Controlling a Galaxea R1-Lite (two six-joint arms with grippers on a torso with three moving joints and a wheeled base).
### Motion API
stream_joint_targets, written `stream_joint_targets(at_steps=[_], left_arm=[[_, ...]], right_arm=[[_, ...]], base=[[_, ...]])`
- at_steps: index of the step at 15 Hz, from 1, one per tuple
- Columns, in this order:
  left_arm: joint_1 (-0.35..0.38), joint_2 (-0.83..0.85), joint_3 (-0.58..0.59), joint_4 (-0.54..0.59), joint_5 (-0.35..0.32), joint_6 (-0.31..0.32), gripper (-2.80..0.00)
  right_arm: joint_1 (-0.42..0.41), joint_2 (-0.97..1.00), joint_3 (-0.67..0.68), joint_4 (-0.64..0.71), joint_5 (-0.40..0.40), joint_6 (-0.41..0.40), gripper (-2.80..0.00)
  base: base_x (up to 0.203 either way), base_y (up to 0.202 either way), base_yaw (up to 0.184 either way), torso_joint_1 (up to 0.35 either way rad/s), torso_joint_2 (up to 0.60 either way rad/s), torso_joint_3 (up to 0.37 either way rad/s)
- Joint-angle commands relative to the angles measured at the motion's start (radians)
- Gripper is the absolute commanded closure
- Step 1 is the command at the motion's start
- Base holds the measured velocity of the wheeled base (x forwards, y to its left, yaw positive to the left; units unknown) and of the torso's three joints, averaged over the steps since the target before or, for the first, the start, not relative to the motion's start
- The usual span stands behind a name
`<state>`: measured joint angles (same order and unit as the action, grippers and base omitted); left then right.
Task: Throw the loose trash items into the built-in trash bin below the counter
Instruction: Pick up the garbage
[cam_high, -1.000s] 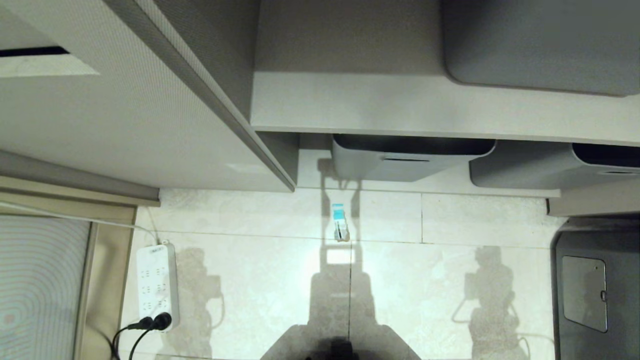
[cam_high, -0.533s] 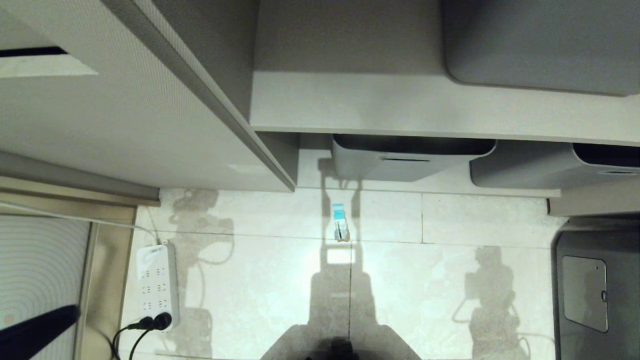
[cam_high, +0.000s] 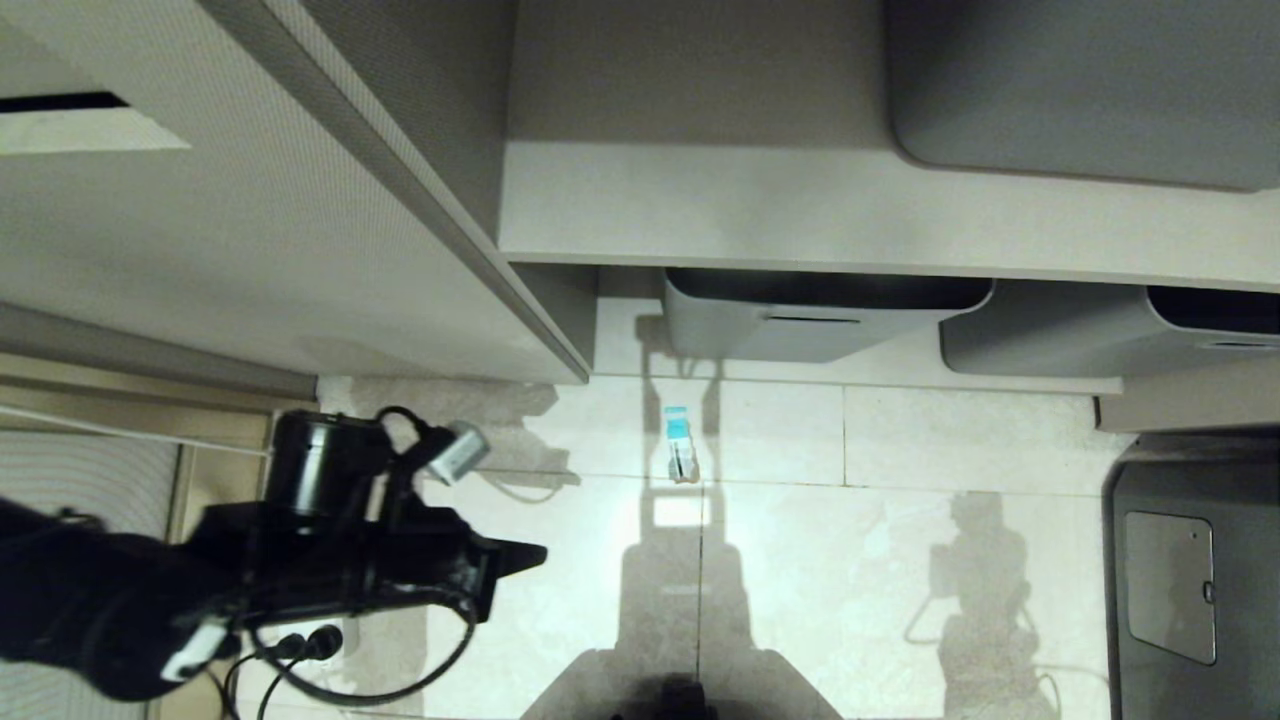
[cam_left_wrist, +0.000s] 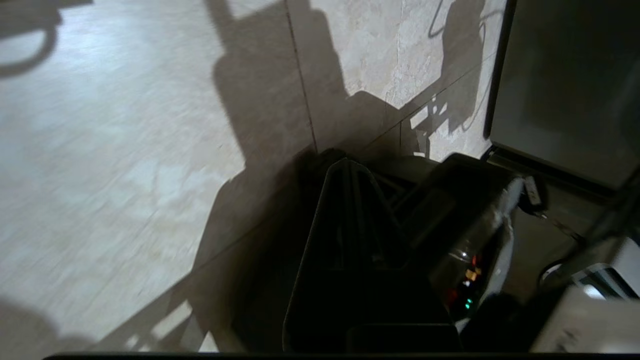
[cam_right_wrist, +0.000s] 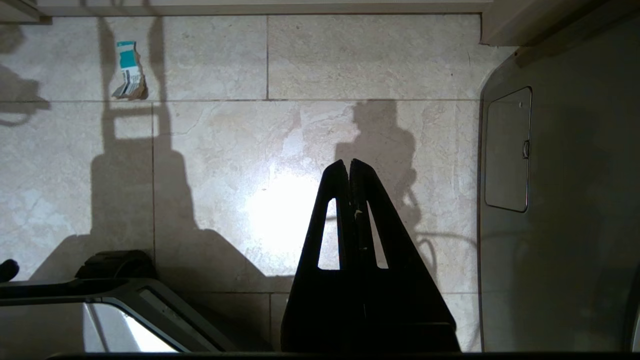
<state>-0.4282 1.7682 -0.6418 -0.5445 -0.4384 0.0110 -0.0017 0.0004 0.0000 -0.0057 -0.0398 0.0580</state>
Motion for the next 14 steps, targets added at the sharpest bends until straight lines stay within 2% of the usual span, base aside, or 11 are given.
stream_joint_targets(at_steps=[1,3,5,6,8,11,14], left_arm=[[-0.128,0.312,-0.058,-0.174,0.072,-0.030,0.00],[-0.279,0.467,-0.232,-0.288,0.228,-0.096,0.00],[-0.351,0.553,-0.356,-0.316,0.317,-0.132,0.00],[-0.360,0.571,-0.389,-0.279,0.335,-0.133,-2.80],[-0.355,0.588,-0.432,-0.234,0.395,-0.130,-2.80],[-0.343,0.593,-0.458,-0.181,0.487,-0.056,-2.80],[-0.321,0.644,-0.562,-0.163,0.559,-0.035,-2.80]], right_arm=[[0.000,0.001,0.002,0.000,0.000,0.000,0.00],[0.000,0.001,0.002,0.000,0.000,0.000,0.00],[0.000,0.000,0.002,0.000,0.000,0.000,0.00],[0.000,0.001,0.002,0.000,0.000,0.000,0.00],[0.000,0.000,0.002,0.000,0.000,0.000,0.00],[0.000,0.000,0.002,0.000,0.000,0.000,0.00],[0.000,0.000,0.002,0.000,0.000,0.000,0.00]], base=[[0.000,0.000,0.000,0.000,0.00,0.000],[0.000,0.000,0.000,0.000,0.00,0.000],[0.000,0.000,0.000,0.000,0.00,0.000],[0.000,0.000,0.000,0.000,0.00,0.000],[0.000,0.000,0.000,0.000,0.00,0.000],[0.000,0.000,0.000,0.000,0.00,0.000],[0.000,0.000,0.000,0.000,0.00,0.000]])
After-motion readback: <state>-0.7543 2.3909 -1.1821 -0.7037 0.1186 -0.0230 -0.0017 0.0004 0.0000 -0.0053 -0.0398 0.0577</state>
